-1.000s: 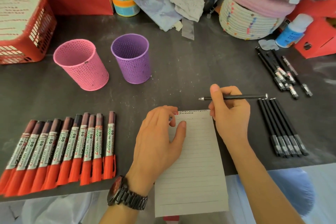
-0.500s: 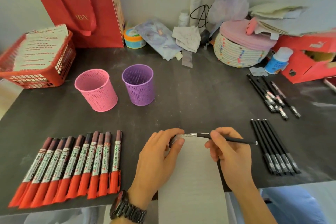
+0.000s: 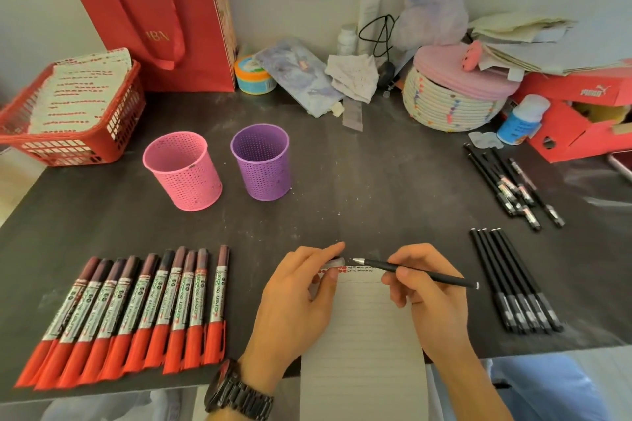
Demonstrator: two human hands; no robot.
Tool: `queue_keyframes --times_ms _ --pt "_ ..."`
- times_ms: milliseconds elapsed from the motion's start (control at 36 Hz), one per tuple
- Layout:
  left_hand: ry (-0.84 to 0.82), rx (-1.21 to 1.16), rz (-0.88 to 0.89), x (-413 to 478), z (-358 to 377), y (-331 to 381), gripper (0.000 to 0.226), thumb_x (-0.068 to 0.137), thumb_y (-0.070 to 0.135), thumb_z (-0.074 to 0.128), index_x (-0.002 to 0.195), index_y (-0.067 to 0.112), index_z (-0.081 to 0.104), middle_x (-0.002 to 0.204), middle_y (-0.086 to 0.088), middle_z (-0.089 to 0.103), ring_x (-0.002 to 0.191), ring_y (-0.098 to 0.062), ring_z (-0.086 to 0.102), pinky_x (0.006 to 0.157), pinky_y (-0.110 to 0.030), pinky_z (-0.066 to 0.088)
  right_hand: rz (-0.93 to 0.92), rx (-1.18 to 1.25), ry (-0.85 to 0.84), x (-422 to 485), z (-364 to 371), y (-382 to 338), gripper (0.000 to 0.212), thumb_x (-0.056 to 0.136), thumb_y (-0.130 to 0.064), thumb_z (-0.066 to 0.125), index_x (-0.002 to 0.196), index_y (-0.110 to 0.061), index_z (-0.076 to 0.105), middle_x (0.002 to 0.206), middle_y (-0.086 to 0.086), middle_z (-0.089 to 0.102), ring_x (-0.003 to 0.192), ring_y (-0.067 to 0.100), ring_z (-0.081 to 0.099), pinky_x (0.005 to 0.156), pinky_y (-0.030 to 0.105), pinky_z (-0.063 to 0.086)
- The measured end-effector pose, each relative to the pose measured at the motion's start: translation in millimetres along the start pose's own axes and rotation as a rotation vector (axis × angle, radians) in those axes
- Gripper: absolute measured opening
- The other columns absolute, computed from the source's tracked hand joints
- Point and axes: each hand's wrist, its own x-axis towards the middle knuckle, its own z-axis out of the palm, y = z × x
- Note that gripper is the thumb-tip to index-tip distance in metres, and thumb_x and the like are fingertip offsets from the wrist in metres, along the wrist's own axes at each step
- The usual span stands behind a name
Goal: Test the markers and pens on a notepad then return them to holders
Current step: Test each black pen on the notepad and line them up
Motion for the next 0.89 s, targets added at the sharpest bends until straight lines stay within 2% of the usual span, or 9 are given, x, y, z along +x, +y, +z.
queue_keyframes --times_ms 361,528,639,778,889 --pt "0.011 -0.015 0.033 1.1 2.2 -1.1 0.03 0.096 0.03 0.056 0.125 0.037 0.063 0.111 0.026 0.058 0.1 -0.002 0.056 0.077 -0.007 0.043 0.01 -0.104 -0.031 -1.4 1.6 -0.9 0.021 0.077 -0.004 0.057 0.078 -0.021 0.068 0.067 0.016 0.067 0.053 0.018 0.055 0.049 0.024 0.046" --pt "0.029 -0.039 0.057 0.5 2.5 -3.3 0.029 0.095 0.026 0.061 0.123 0.034 0.066 0.112 0.023 0.062 0.1 -0.005 0.059 0.079 -0.016 0.05 0.014 -0.173 -0.063 -2.4 3.0 -2.0 0.011 0.078 -0.015 0.062 0.081 -0.024 0.069 0.07 0.014 0.07 0.054 0.015 0.056 0.051 0.024 0.047" --pt "0.042 -0.045 0.041 0.6 4.5 -4.9 0.028 0.094 0.027 0.064 0.12 0.036 0.067 0.113 0.025 0.063 0.103 -0.001 0.059 0.083 -0.024 0.056 0.007 -0.249 -0.073 -2.7 4.1 -1.7 0.015 0.082 -0.014 0.062 0.083 -0.026 0.07 0.074 0.011 0.073 0.055 0.01 0.059 0.052 0.02 0.048" --pt "0.056 -0.059 0.075 0.9 2.6 -3.7 0.026 0.093 0.038 0.06 0.117 0.039 0.068 0.11 0.033 0.061 0.105 0.002 0.057 0.081 -0.014 0.051 0.005 -0.269 -0.072 -2.6 5.9 -2.8 0.012 0.084 -0.013 0.064 0.085 -0.022 0.072 0.075 0.009 0.074 0.06 0.01 0.066 0.054 0.016 0.049" --pt "0.073 -0.095 0.096 0.5 1.2 -2.7 0.031 0.091 0.049 0.054 0.114 0.037 0.071 0.109 0.027 0.066 0.103 0.001 0.059 0.08 -0.012 0.05 0.006 -0.296 -0.077 -2.8 6.1 -2.8 0.008 0.084 -0.015 0.066 0.088 -0.013 0.072 0.075 0.006 0.075 0.063 0.009 0.068 0.056 0.013 0.05"
